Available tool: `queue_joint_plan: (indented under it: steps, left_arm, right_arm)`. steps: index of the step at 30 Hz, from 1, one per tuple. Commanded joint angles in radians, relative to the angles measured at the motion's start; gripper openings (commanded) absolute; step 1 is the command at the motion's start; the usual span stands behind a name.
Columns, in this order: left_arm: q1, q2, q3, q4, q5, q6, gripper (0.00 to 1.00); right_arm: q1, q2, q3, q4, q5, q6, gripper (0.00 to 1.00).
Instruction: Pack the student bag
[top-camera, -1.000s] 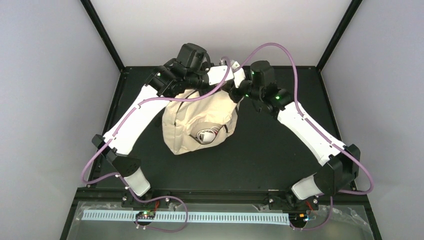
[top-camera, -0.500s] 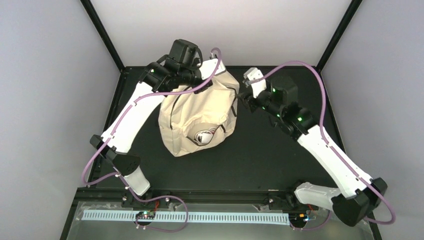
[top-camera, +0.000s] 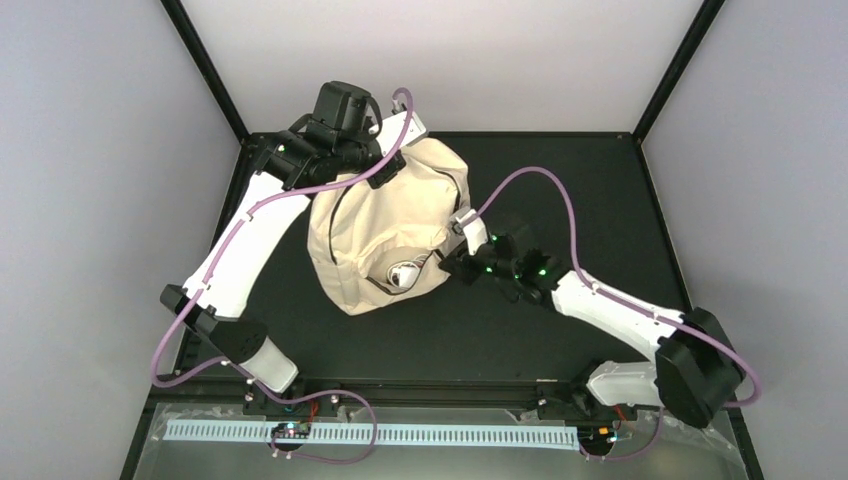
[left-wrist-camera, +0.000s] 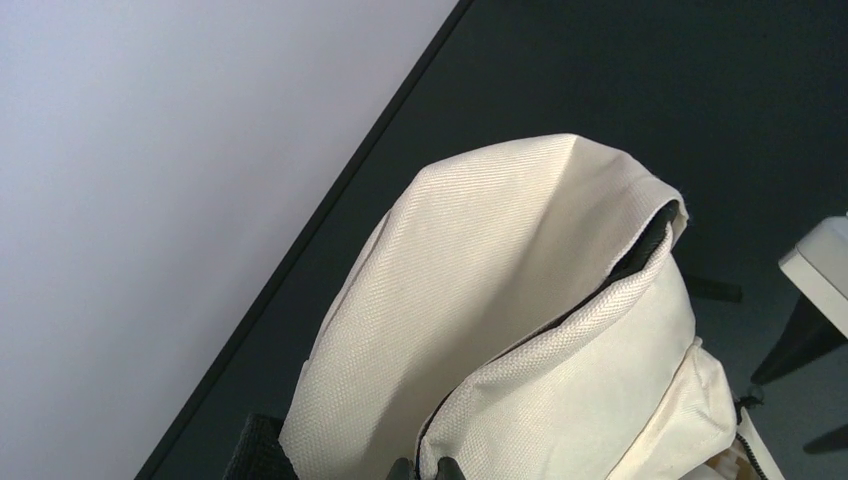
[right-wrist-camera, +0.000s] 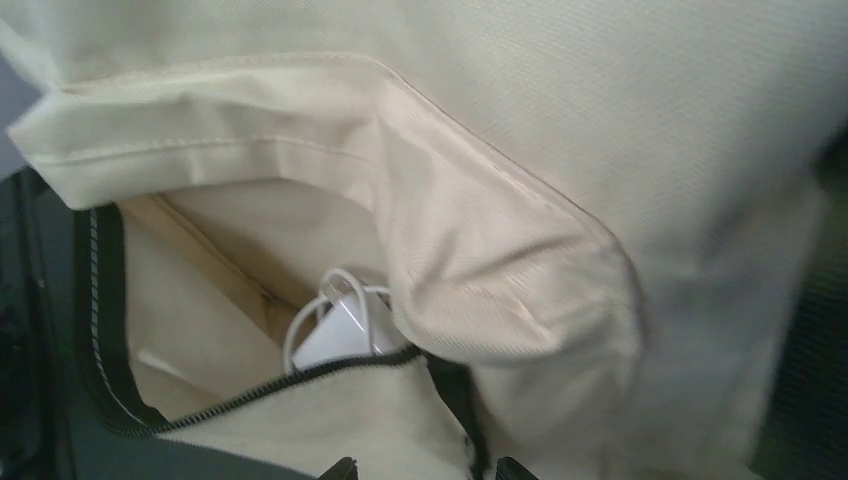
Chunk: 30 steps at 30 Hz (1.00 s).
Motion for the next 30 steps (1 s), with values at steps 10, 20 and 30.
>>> queue_joint_plan:
  steps: [10,20,30]
  left_arm:
    - [0.023,-0.060,-0.040,0.023,-0.059,-0.029,0.01]
    - [0.029,-0.058,-0.048,0.022,-0.061,-0.023,0.02]
    - [0.096,-0.079,-0.045,0.010,-0.093,-0.065,0.02]
  right_arm:
    - [0.036,0.161,0.015,0.229,0.019,0.009,0.32]
    - [0.035,0.168,-0.029,0.288,-0.043,0.014,0.28]
    - [0.029,0.216,0.060,0.282,0.072,0.016,0.01]
